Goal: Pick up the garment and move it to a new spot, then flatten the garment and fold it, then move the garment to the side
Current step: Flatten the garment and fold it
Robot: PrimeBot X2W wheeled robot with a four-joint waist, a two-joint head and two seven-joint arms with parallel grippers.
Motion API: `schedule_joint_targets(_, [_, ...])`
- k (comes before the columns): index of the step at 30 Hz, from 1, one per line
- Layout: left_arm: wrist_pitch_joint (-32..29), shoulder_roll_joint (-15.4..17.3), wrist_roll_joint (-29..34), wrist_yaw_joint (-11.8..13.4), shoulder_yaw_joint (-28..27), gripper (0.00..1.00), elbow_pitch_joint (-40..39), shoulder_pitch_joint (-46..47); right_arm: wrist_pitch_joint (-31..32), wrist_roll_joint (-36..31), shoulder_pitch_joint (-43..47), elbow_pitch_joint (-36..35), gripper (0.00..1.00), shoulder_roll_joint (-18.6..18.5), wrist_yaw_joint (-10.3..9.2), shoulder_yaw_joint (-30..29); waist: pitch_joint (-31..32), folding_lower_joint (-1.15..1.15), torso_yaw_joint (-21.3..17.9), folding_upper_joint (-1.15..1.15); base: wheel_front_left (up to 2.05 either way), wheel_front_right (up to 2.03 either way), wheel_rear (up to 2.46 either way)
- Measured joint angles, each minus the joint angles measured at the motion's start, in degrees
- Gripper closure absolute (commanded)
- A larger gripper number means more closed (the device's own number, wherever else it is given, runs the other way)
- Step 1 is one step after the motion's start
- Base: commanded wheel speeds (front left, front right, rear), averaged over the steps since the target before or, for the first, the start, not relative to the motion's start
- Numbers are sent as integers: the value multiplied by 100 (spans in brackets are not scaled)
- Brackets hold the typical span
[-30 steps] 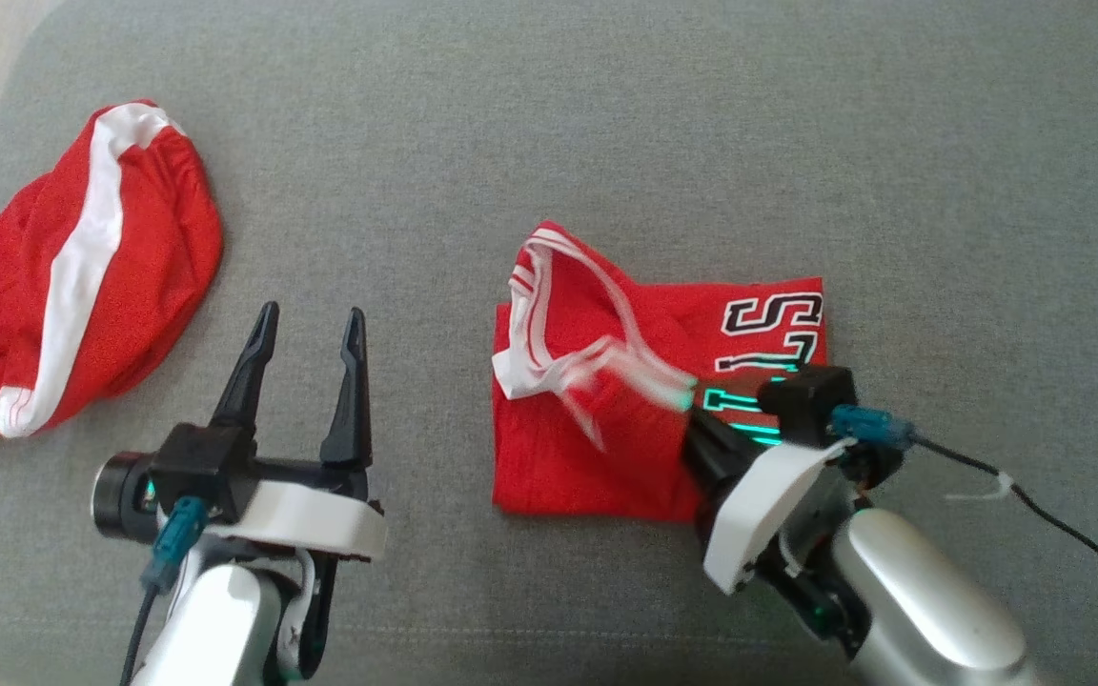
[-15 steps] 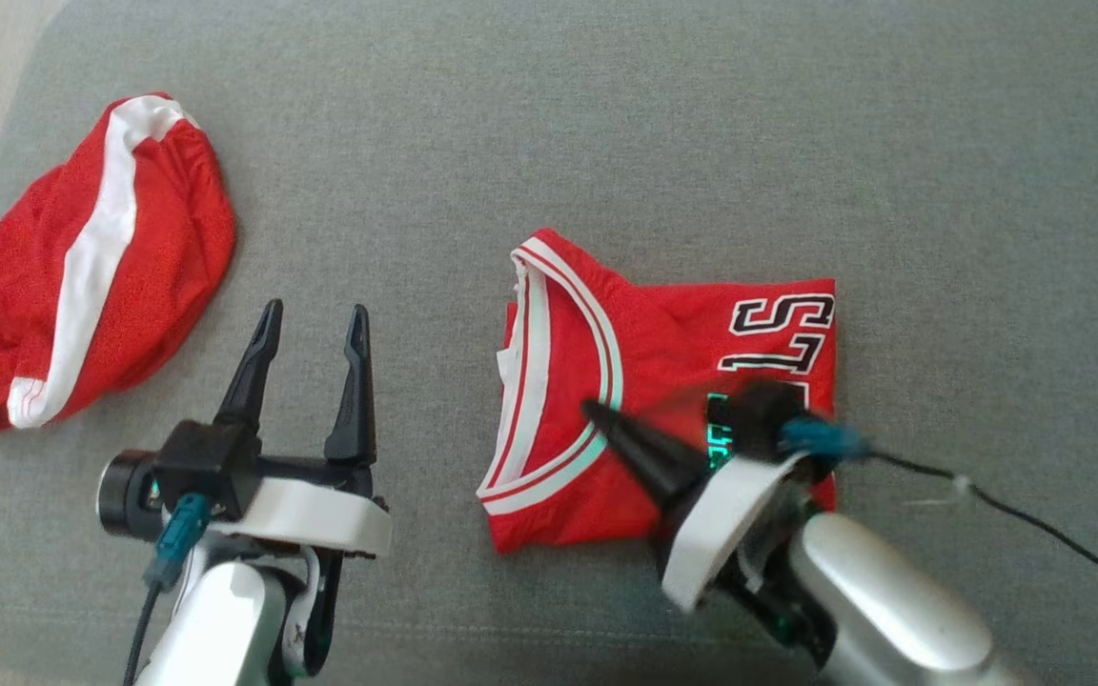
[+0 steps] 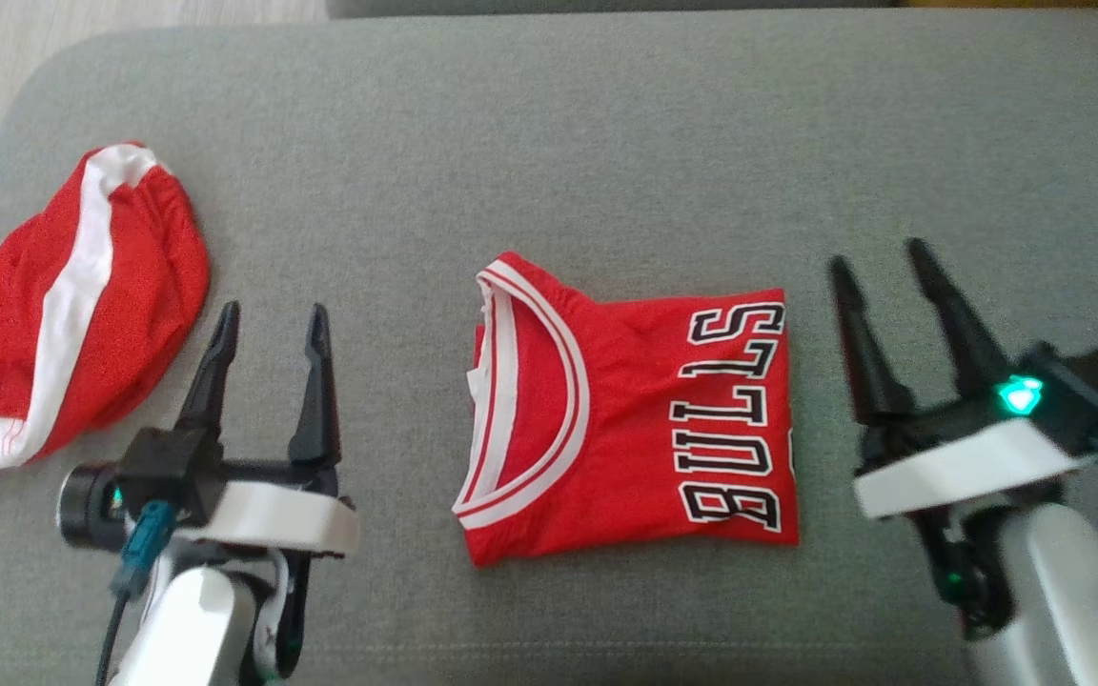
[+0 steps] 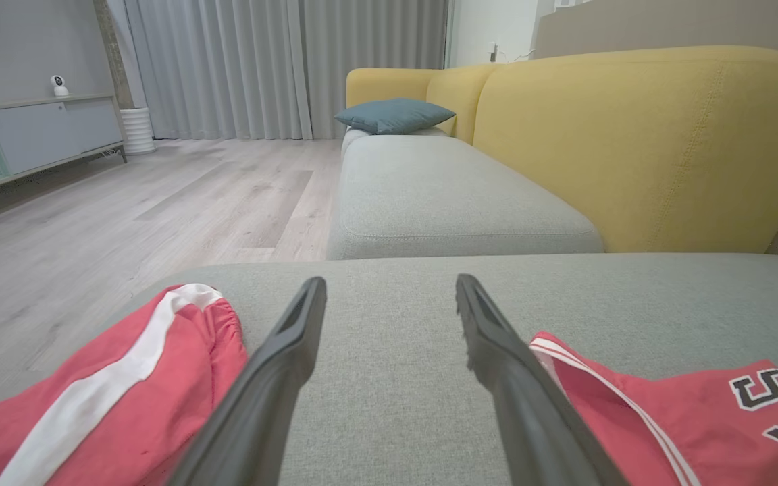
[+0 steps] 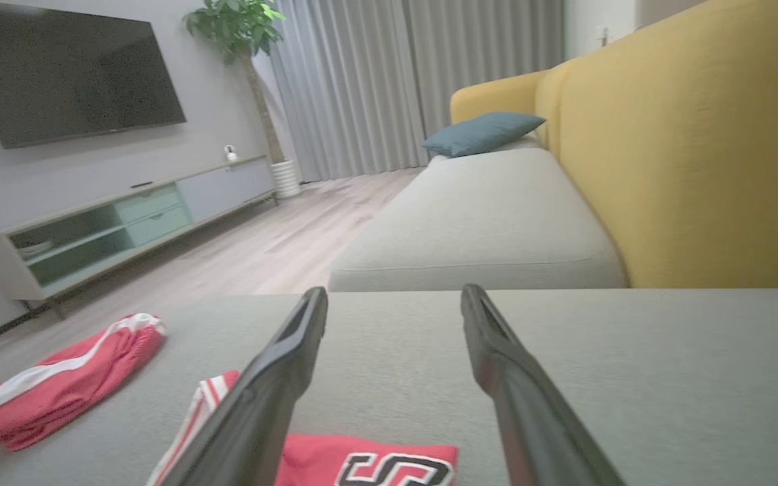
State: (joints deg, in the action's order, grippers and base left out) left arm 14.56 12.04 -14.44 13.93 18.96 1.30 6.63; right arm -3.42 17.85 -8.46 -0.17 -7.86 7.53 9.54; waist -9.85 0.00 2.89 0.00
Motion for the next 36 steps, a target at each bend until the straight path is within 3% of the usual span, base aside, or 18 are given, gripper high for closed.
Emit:
schedule_joint_targets(9, [-56, 164, 18, 77, -73, 0, -112, -423, 469, -359, 874, -614, 0, 90, 0, -829, 384, 0, -175, 0, 0, 0, 0])
schedule_joint_targets(22, [-299, 391, 16, 179, -58, 0, -204, -1102, 936, -528, 1745, -1017, 0, 348, 0, -1043, 966, 0, -298, 0, 0, 0, 0])
schedule_joint_targets(36, [-491, 485, 15, 263, 48, 0, -315, -1354, 1109, -541, 1995, -1183, 0, 383, 0, -1169, 1127, 0, -329, 0, 0, 0, 0])
